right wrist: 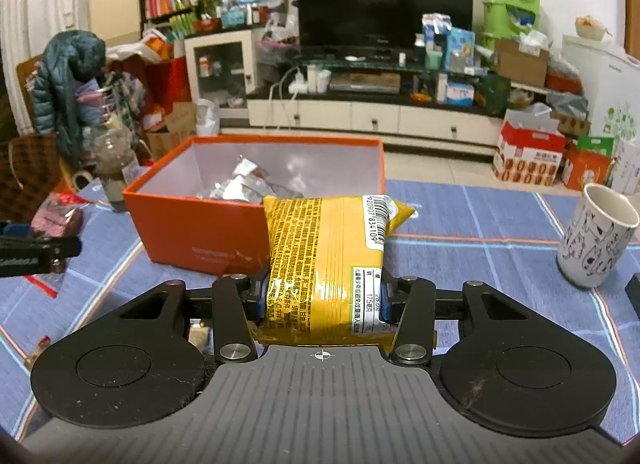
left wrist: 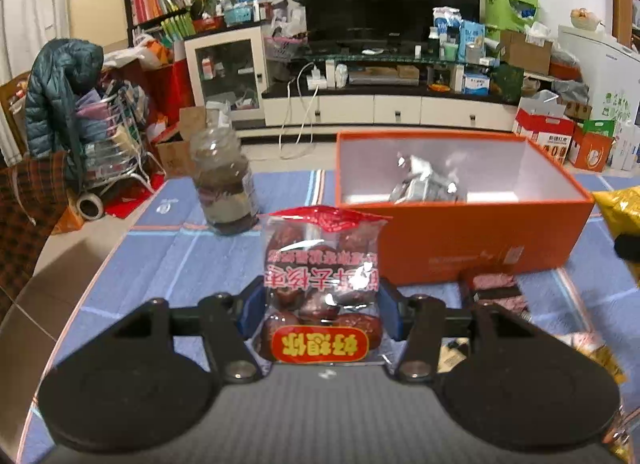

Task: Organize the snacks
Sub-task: 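Carry both bags over the orange box and open both tools to drop them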

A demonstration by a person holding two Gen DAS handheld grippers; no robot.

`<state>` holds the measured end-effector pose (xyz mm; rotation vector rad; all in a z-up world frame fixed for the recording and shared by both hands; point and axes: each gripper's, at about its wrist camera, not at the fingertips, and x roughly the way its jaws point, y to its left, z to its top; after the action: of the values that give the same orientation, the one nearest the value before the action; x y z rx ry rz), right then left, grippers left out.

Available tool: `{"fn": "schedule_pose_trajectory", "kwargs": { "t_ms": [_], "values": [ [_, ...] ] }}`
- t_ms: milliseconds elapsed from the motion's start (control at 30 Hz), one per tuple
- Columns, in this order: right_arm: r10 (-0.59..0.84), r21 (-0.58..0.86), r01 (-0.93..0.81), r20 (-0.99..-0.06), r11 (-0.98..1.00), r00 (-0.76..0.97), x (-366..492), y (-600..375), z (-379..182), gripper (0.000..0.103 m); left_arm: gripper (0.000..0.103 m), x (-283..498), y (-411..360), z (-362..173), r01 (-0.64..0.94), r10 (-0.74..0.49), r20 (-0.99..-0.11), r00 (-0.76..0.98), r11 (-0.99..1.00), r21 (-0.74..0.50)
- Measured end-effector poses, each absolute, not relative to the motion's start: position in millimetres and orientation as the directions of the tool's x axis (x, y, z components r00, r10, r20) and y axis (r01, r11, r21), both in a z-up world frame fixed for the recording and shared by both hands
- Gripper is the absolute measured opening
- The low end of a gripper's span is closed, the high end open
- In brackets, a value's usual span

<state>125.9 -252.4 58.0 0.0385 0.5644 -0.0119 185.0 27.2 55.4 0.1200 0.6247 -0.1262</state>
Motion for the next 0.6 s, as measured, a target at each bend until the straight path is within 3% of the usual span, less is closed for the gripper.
{"fn": "schedule_pose_trajectory", "kwargs": {
  "t_ms": [600],
  "values": [
    [-0.007,0.013,0.015,-0.510,1.000,0.860,160.5,-242.1,77.6,0.033,0.054,217.7,-14.5,83.5,0.187,-0.107,-0.546,0.831,0.978,0.093]
  ]
}}
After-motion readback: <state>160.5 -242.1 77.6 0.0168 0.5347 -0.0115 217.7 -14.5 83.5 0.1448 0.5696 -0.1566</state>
